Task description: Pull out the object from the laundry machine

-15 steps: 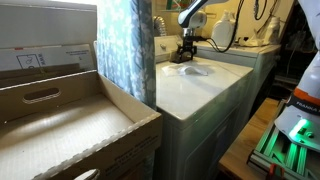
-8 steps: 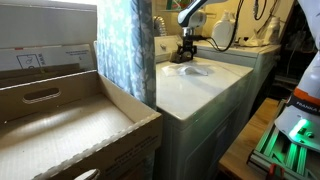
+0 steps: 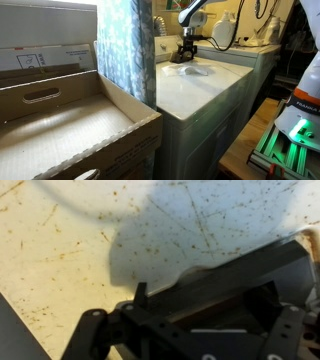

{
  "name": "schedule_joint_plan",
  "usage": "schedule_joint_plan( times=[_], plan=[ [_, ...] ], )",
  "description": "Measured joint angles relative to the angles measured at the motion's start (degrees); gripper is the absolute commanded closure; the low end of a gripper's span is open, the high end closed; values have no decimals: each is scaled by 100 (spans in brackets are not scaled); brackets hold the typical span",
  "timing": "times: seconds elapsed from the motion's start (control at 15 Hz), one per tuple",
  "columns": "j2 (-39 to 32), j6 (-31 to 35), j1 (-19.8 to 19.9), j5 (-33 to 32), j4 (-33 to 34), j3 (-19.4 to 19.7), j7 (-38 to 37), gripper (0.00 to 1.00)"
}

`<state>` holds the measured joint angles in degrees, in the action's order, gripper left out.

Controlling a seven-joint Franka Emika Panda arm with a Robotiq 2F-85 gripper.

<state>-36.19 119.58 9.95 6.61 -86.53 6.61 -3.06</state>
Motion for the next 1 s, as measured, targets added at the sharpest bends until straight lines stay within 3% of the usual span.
schedule_joint_plan(
  times=[1.0],
  plan=[
    [794, 71, 50, -25, -1063, 54, 7, 0]
  ],
)
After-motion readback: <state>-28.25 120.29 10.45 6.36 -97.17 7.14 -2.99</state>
